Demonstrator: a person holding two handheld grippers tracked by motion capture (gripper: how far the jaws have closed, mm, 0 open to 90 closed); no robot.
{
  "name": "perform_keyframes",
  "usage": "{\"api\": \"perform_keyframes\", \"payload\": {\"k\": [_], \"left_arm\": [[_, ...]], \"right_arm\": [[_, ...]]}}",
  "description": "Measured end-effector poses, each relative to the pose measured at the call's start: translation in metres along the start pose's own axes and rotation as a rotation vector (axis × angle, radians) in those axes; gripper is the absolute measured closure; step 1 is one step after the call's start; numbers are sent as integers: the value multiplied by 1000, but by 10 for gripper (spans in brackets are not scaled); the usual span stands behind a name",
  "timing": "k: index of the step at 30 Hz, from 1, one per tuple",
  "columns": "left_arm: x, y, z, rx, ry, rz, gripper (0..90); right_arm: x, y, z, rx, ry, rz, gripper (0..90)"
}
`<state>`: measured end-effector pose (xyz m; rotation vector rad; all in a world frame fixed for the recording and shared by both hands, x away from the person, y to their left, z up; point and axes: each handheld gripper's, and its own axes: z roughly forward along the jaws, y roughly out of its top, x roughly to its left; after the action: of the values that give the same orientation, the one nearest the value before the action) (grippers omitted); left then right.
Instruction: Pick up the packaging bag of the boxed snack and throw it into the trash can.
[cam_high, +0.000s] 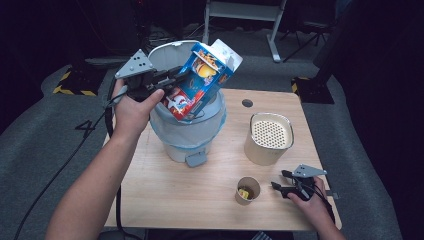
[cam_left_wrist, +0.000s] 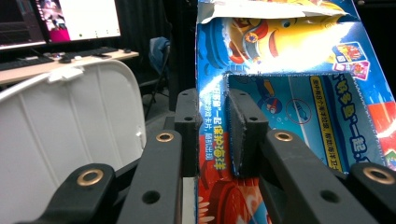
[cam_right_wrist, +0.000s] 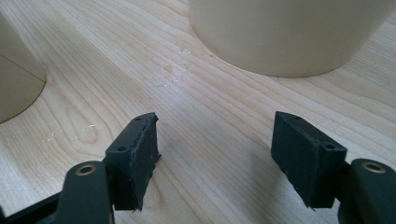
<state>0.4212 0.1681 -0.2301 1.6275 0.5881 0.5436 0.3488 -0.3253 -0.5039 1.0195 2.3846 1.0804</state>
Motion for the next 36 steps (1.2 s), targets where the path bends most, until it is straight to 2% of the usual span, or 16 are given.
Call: {"api": "perform_keyframes", "payload": {"k": [2, 3, 4, 5, 7, 13, 15, 18, 20, 29, 36], "left_arm": [[1, 0, 1, -4, 7, 2, 755], [6, 1, 4, -21, 40, 13, 755], [6, 1, 4, -21, 40, 13, 754], [11, 1, 6, -29, 79, 13, 754], [16, 0, 8, -53, 100, 13, 755], [26, -2, 12, -105, 113, -12, 756], [27, -2, 13, -112, 112, -4, 756], [29, -4, 17, -128, 131, 32, 755], [29, -6, 20, -134, 139, 33, 755], [31, -12, 33, -80, 156, 24, 755], [34, -17, 41, -24, 166, -9, 754]], "right_arm": [[0, 0, 0, 0, 0, 1, 319], [0, 0, 0, 0, 0, 1, 319], [0, 0, 0, 0, 0, 1, 319], [0, 0, 0, 0, 0, 1, 319], [0, 0, 0, 0, 0, 1, 319], [0, 0, 0, 0, 0, 1, 319], [0, 0, 0, 0, 0, 1, 319], [0, 0, 0, 0, 0, 1, 319], [0, 0, 0, 0, 0, 1, 319], [0, 0, 0, 0, 0, 1, 319], [0, 0, 0, 0, 0, 1, 319]]}}
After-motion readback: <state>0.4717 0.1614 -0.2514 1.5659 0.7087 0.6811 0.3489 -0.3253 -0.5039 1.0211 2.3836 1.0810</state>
